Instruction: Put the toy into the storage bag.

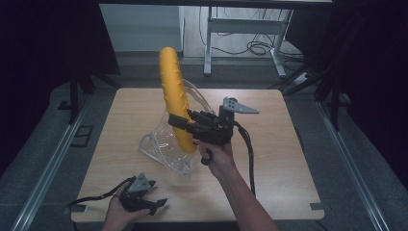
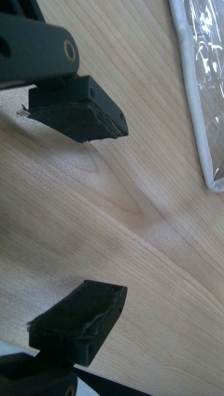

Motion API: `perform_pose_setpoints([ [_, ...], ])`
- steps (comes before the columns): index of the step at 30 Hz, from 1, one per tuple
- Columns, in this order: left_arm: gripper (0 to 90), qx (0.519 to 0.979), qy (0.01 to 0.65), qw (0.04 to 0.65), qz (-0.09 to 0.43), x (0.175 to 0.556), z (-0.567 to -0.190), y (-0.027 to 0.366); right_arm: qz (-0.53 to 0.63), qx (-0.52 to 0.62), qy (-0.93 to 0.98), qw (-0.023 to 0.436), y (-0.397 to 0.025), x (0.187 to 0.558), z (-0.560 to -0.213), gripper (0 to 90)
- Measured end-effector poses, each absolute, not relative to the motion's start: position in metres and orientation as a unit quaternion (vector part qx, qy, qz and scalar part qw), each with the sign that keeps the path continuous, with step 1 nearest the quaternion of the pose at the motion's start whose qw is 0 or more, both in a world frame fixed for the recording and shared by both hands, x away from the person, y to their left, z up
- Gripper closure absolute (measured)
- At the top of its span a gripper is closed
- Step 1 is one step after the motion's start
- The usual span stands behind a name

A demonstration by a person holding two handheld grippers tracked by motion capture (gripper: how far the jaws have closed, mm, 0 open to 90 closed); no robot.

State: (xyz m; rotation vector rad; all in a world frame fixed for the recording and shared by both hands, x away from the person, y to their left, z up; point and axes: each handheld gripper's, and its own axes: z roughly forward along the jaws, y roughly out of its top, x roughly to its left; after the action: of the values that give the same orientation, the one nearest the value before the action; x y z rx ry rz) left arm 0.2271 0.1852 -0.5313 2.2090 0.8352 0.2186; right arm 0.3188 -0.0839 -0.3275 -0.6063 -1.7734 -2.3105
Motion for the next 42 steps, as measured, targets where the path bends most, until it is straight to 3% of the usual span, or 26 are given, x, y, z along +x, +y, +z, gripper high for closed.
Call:
perform_pose_setpoints([
  [20,20.2,0.865,0.324,0.372,0.089,0.227,-0.532,0.185,-0.762,-0.228,-0.598,0.097,-0.079,0.328,-0.357,51.1],
  [42,20.1,0.868,0.321,0.368,0.087,0.227,-0.533,0.185,-0.727,-0.31,-0.601,0.117,-0.077,0.358,-0.418,49.4],
])
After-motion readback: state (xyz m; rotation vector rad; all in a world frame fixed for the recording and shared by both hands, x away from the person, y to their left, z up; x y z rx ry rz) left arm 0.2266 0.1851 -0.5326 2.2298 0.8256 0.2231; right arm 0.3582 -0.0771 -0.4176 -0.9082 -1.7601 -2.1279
